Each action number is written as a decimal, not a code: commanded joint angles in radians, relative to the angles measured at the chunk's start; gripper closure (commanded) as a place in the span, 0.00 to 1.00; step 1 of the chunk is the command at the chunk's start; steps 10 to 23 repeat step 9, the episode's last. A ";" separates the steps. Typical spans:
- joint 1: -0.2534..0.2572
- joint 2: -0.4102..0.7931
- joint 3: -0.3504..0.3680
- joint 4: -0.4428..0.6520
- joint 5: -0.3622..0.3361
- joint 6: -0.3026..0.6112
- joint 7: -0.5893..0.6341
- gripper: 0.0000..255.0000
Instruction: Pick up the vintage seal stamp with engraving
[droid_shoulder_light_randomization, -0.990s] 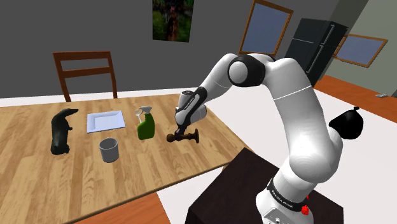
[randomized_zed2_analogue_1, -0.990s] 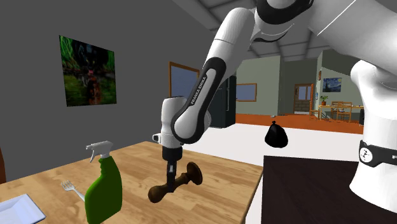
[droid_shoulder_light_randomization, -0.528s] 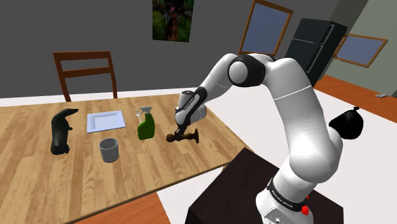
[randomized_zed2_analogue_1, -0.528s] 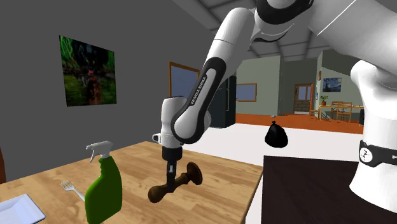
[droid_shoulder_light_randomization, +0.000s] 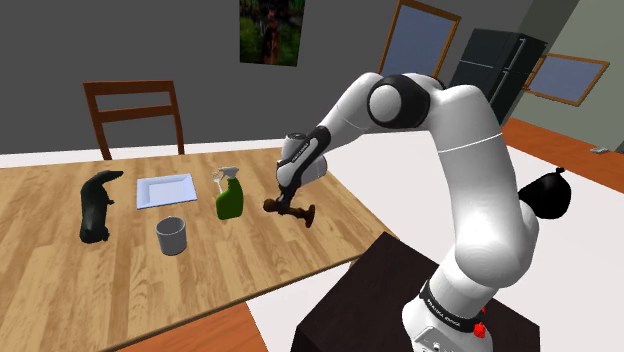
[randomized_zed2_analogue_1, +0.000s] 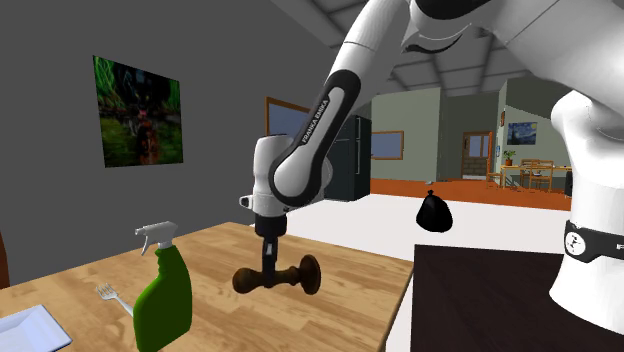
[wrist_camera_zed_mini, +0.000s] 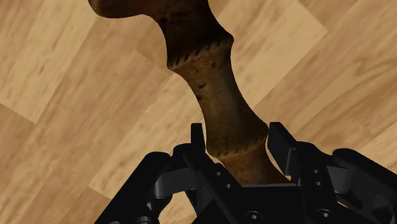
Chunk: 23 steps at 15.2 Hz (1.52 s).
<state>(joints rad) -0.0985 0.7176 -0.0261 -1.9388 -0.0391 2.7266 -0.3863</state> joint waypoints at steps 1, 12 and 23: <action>0.000 -0.022 0.000 -0.007 0.000 -0.014 -0.001 1.00; 0.000 -0.095 0.000 -0.030 0.000 -0.065 -0.003 1.00; 0.000 -0.095 0.000 -0.030 0.000 -0.065 -0.003 1.00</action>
